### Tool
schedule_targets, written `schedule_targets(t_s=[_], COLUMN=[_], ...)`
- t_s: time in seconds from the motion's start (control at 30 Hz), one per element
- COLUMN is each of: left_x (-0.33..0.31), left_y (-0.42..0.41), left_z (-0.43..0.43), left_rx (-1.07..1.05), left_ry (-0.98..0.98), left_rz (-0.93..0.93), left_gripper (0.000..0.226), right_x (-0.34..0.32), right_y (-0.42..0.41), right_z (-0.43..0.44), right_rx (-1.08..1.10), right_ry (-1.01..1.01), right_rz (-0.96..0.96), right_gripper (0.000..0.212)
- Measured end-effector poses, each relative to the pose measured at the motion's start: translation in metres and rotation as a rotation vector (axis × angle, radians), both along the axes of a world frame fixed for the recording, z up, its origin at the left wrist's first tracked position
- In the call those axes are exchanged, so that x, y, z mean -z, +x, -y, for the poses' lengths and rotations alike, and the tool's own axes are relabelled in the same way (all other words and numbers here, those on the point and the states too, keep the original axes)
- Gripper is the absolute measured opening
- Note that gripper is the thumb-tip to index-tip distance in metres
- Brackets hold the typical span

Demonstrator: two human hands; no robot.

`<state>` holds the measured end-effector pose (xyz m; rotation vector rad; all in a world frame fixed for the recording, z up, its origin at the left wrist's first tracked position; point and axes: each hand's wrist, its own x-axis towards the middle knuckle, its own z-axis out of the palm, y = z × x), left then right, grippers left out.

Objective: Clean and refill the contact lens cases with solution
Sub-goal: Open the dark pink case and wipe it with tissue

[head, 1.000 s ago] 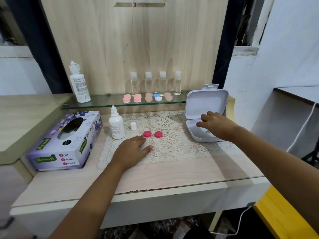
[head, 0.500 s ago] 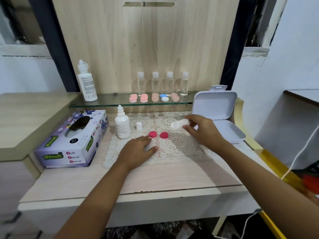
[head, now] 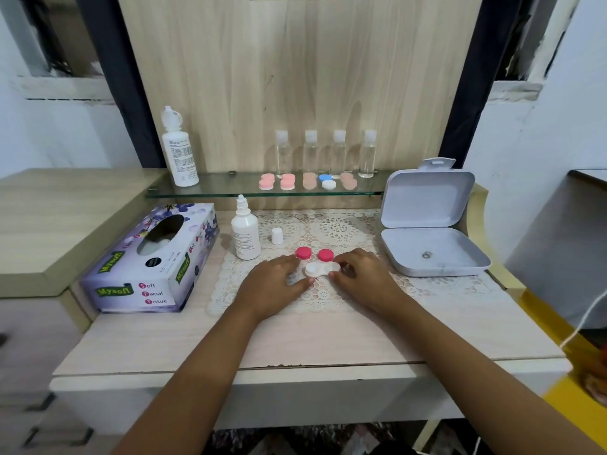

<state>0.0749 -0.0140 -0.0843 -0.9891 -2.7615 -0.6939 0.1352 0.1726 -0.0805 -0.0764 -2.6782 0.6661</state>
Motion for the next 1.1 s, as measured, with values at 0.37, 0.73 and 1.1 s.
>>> schedule_targets(t_s=[0.37, 0.73, 1.1], left_x=[-0.016, -0.064, -0.103], left_y=[0.012, 0.023, -0.057], left_z=[-0.002, 0.041, 0.138], left_rx=[0.043, 0.055, -0.477], left_ry=[0.066, 0.375, 0.094], left_rz=[-0.061, -0.282, -0.214], left_gripper=[0.037, 0.040, 0.023], right_x=[0.004, 0.007, 0.009], right_y=[0.002, 0.006, 0.001], right_z=[0.001, -0.003, -0.005], right_rx=[-0.017, -0.007, -0.012], right_ry=[-0.029, -0.008, 0.029], right_rz=[-0.016, -0.020, -0.038], right_gripper=[0.024, 0.028, 0.028])
